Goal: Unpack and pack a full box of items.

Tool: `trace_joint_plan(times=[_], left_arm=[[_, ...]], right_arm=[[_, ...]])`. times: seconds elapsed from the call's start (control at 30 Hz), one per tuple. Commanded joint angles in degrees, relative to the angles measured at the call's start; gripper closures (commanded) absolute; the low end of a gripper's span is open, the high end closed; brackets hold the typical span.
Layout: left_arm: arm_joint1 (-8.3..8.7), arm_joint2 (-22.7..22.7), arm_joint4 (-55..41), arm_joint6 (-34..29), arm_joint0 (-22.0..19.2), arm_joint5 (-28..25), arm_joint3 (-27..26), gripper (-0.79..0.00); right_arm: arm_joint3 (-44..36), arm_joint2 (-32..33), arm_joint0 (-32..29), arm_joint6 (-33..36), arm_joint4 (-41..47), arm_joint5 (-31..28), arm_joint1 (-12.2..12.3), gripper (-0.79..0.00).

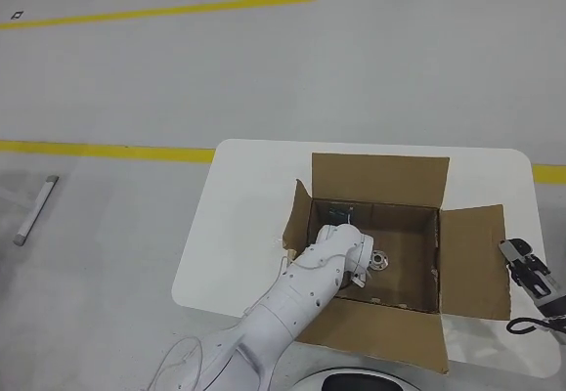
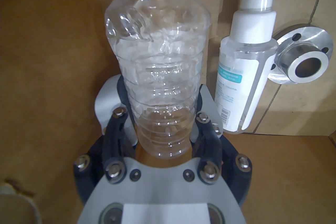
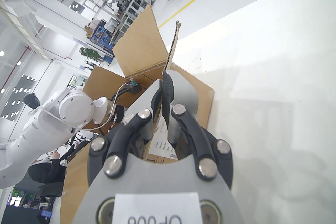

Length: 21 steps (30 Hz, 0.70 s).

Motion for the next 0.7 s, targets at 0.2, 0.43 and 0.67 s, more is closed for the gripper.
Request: trace_joint_plan(times=[0.2, 0.43, 0.67], left_arm=[[-0.66, -0.9, 0.6, 0.3, -0.3, -0.6, -0.5, 0.000], [-0.11, -2.4, 3.0, -3.2, -0.3, -0.7, -8.2, 0.000], [2.46, -6.4, 8.9, -10.9, 2.8, -0.9, -24.0, 0.000]], right_arm=[[-0.2, 0.1, -0.1, -0.4, -0.3, 0.2, 0.0, 0.000], [-0.8, 1.0, -0.5, -1.6, -0.1, 0.4, 0.0, 0.000], [-0.7, 1.8, -0.1, -1.9, -1.1, 1.1, 0.0, 0.000]])
